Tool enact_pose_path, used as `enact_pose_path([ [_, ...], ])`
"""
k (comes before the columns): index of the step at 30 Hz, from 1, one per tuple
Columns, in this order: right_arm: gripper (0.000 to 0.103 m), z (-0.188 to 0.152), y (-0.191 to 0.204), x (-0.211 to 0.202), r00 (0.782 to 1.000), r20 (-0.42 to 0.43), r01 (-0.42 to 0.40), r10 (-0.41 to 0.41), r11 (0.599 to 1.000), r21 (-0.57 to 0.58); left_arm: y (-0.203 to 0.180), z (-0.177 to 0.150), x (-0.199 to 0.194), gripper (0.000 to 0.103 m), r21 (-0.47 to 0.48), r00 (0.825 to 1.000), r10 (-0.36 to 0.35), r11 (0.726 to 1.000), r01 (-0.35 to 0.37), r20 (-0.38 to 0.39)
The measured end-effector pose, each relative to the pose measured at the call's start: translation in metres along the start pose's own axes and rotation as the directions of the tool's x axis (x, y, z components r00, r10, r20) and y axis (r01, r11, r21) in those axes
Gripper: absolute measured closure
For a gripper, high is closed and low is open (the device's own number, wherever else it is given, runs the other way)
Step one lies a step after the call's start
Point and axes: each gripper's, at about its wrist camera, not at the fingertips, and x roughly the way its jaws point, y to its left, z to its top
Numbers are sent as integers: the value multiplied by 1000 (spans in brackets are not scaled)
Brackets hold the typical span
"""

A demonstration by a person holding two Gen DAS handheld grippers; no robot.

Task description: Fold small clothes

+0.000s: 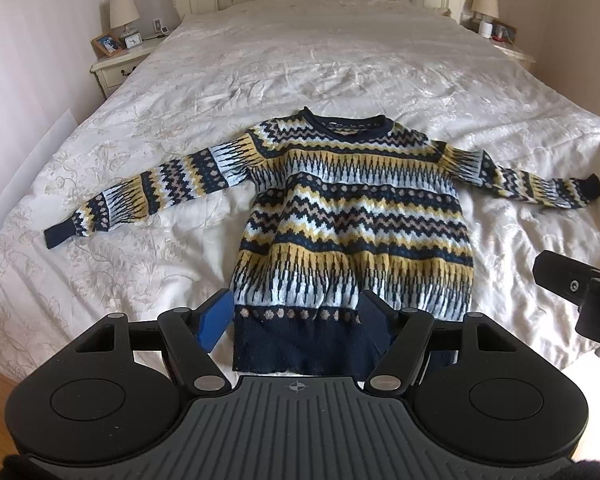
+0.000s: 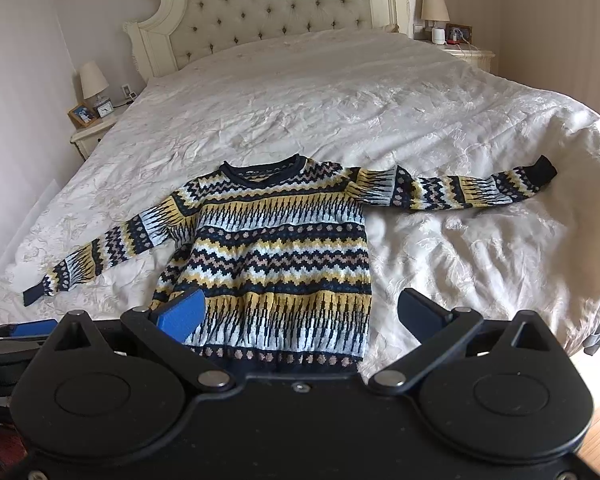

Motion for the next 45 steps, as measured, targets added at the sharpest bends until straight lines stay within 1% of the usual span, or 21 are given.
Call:
enact_pose_path([
  [7,1,-1,3,1,1000,-6,0,0,1000,0,-1,0,0,35,-3,1000,-1,1000,1,0],
  [12,1,-2,7,5,1000,-21,-2,2,1000,-7,-1,-2,2,35,-8,1000,0,1000,0,-17],
  [16,1,-2,6,5,1000,-24,-1,1,1000,-1,5,1,6,35,-5,1000,2,1000,-2,-23],
  [20,1,-1,1,6,1000,-30,-6,6,1000,12,4,2,6,35,2,1000,3,1000,-2,-26],
  [45,1,-2,0,8,999,-40,-2,3,999,32,-1,-1,9,35,15,999,9,1000,-8,-47],
])
